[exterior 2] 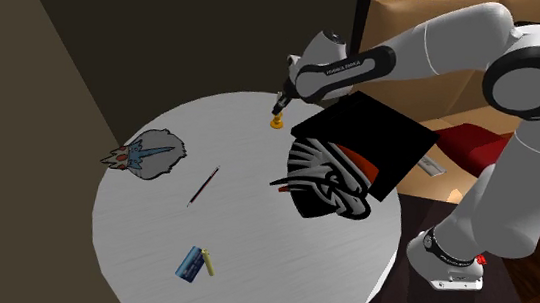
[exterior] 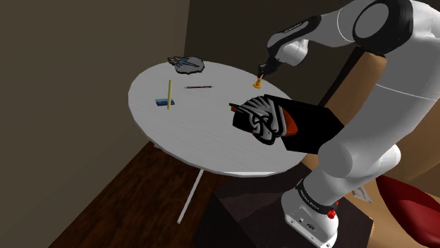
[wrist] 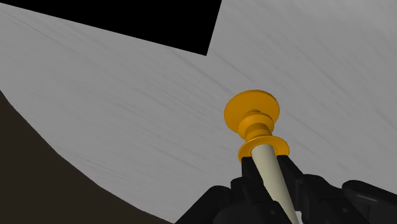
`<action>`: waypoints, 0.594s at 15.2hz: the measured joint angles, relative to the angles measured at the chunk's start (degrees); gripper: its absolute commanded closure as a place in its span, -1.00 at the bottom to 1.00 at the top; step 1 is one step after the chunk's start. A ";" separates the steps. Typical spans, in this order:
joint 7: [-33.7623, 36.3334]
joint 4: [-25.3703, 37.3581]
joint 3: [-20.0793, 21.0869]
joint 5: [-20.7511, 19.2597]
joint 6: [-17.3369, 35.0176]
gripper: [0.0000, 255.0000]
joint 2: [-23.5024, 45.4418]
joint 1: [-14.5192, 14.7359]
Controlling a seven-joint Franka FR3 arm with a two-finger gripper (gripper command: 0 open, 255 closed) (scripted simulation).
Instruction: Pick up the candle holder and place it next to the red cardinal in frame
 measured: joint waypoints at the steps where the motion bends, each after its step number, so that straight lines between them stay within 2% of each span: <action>1: -0.33 -0.33 0.17 0.39 0.75 1.00 0.43 -0.06; 9: -3.50 -1.67 1.81 3.74 5.73 1.00 4.19 -1.11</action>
